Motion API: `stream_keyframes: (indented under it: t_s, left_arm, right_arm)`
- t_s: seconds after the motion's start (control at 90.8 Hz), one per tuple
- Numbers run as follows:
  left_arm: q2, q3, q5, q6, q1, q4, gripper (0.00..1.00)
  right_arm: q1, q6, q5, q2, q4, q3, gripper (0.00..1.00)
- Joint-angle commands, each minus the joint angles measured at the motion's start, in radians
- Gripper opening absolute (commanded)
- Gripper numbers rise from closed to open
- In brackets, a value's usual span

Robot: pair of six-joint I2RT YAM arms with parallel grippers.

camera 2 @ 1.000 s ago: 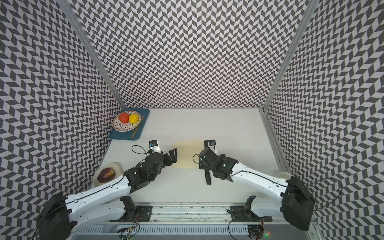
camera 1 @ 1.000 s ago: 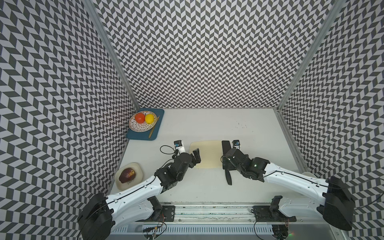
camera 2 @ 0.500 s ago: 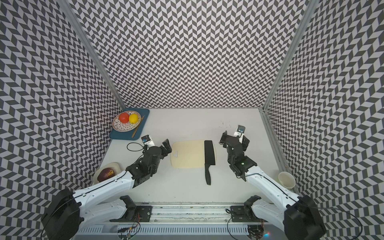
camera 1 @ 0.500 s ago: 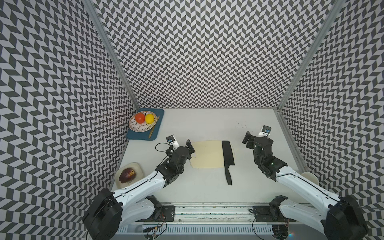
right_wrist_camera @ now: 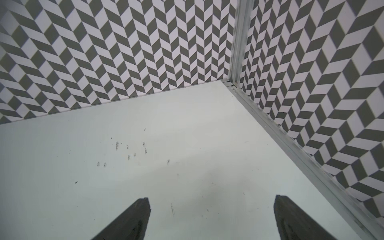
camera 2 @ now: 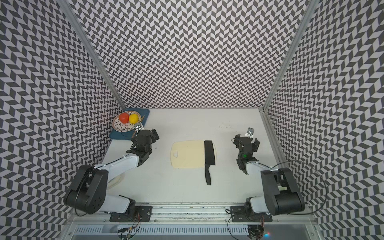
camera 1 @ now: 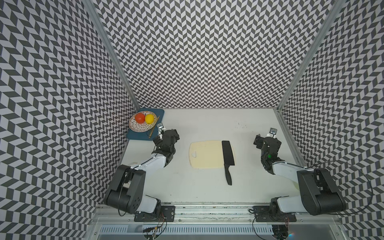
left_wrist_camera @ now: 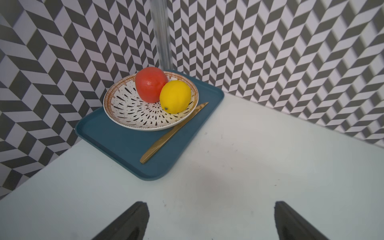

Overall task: Align the knife with the edge of the cutting board
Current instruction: Reset both arms

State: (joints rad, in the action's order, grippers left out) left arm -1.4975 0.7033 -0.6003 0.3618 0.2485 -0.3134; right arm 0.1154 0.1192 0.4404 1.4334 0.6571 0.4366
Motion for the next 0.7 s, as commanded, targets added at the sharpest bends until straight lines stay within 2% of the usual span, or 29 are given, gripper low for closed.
stream_keyframes:
  t_s: [0.0, 0.066, 0.11, 0.209, 0.286, 0.33, 0.408, 0.485, 0.562, 0.639, 0.694]
  left_arm:
    - [-0.041, 0.033, 0.019, -0.150, -0.057, -0.064, 1.00]
    - [-0.061, -0.014, 0.036, -0.282, -0.080, -0.219, 1.00]
    - [-0.089, -0.023, 0.063, -0.317, -0.108, -0.260, 1.00]
    - [-0.149, -0.031, 0.177, -0.278, -0.184, -0.294, 1.00]
    - [-0.186, -0.032, 0.230, -0.259, -0.214, -0.314, 1.00]
    - [-0.193, -0.017, 0.266, -0.261, -0.220, -0.282, 1.00]
    - [-0.192, -0.021, 0.305, -0.274, -0.225, -0.291, 1.00]
    - [-0.180, -0.036, 0.328, -0.280, -0.228, -0.308, 1.00]
    - [-0.156, -0.069, 0.355, -0.294, -0.228, -0.343, 1.00]
    - [-0.101, -0.146, 0.390, -0.313, -0.226, -0.435, 1.00]
    - [-0.062, -0.256, 0.426, -0.341, -0.215, -0.603, 1.00]
  right_arm:
    - [-0.006, -0.091, -0.178, 0.030, 0.243, -0.031, 1.00]
    - [-0.010, -0.128, -0.201, 0.037, 0.316, -0.058, 1.00]
    - [-0.016, -0.125, -0.193, 0.055, 0.410, -0.098, 1.00]
    - [-0.026, -0.108, -0.196, 0.096, 0.590, -0.184, 1.00]
    - [-0.023, -0.157, -0.275, 0.126, 0.741, -0.248, 1.00]
    - [-0.022, -0.161, -0.279, 0.119, 0.723, -0.245, 1.00]
    - [-0.024, -0.143, -0.264, 0.088, 0.574, -0.186, 1.00]
    - [-0.023, -0.134, -0.228, 0.111, 0.651, -0.200, 1.00]
    - [-0.025, -0.118, -0.210, 0.104, 0.591, -0.180, 1.00]
    - [-0.025, -0.114, -0.205, 0.102, 0.602, -0.182, 1.00]
    - [-0.025, -0.117, -0.208, 0.102, 0.599, -0.182, 1.00]
